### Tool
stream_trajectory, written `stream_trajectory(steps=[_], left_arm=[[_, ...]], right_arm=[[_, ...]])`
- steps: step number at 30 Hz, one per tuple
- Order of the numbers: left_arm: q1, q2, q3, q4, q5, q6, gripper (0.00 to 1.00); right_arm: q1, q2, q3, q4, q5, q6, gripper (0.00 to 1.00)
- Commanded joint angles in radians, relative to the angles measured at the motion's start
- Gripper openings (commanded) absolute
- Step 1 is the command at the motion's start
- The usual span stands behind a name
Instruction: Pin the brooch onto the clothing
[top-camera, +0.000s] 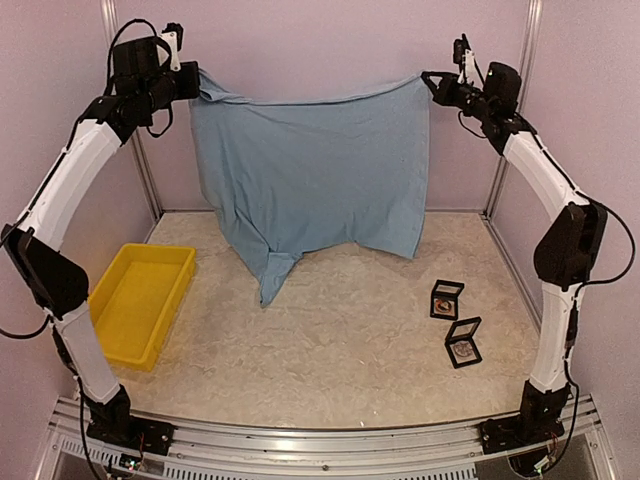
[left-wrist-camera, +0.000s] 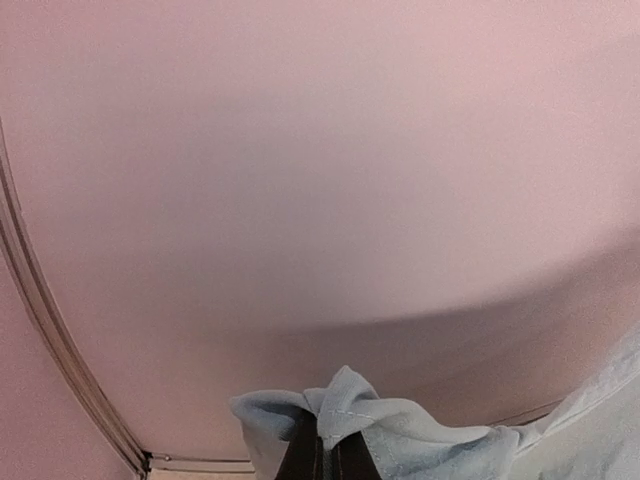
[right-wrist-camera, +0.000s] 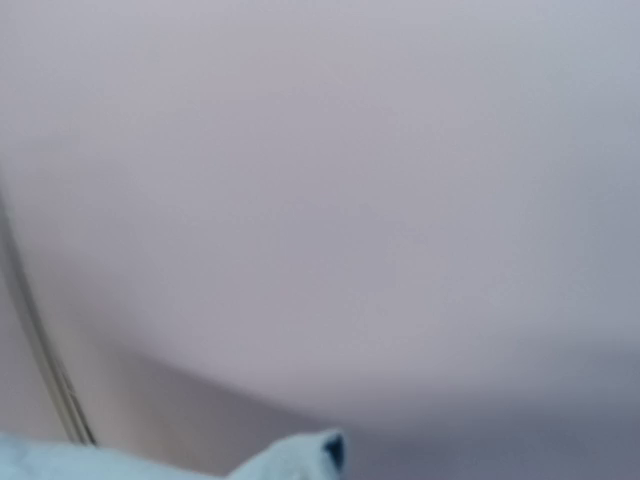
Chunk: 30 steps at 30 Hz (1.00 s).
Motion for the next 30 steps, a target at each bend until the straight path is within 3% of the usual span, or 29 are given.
stream_trajectory(steps=[1,6,10,14,18,24,30], left_arm=[[-0.040,-0.097,0.036,0.143,-0.047,0.168,0.00],[-0.086,-0.084,0.017,0.112,-0.067,0.209,0.00],[-0.155,-0.154,-0.177,0.099,-0.135,0.220,0.00],[-0.205,-0.290,-0.422,-0.004,-0.095,0.010,0.00],[-0.278,-0.449,-0.761,-0.078,0.010,-0.239,0.00],[-0.386,-0.608,-1.131,-0.208,0.159,-0.570,0.00],[-0.480,-0.683,-1.299,-0.373,0.143,-0.722,0.00]], right_arm=[[0.017,-0.132,-0.047,0.134,-0.078,-0.084,0.00],[0.016,-0.184,-0.161,0.034,-0.081,-0.182,0.00],[0.017,-0.312,-0.428,-0.028,-0.095,-0.270,0.00],[0.029,-0.455,-0.769,-0.068,-0.095,-0.293,0.00],[0.101,-0.538,-1.000,-0.182,-0.055,-0.321,0.00],[0.256,-0.581,-1.210,-0.478,-0.030,-0.305,0.00],[0.339,-0.647,-1.322,-0.679,-0.052,-0.171,0.00]])
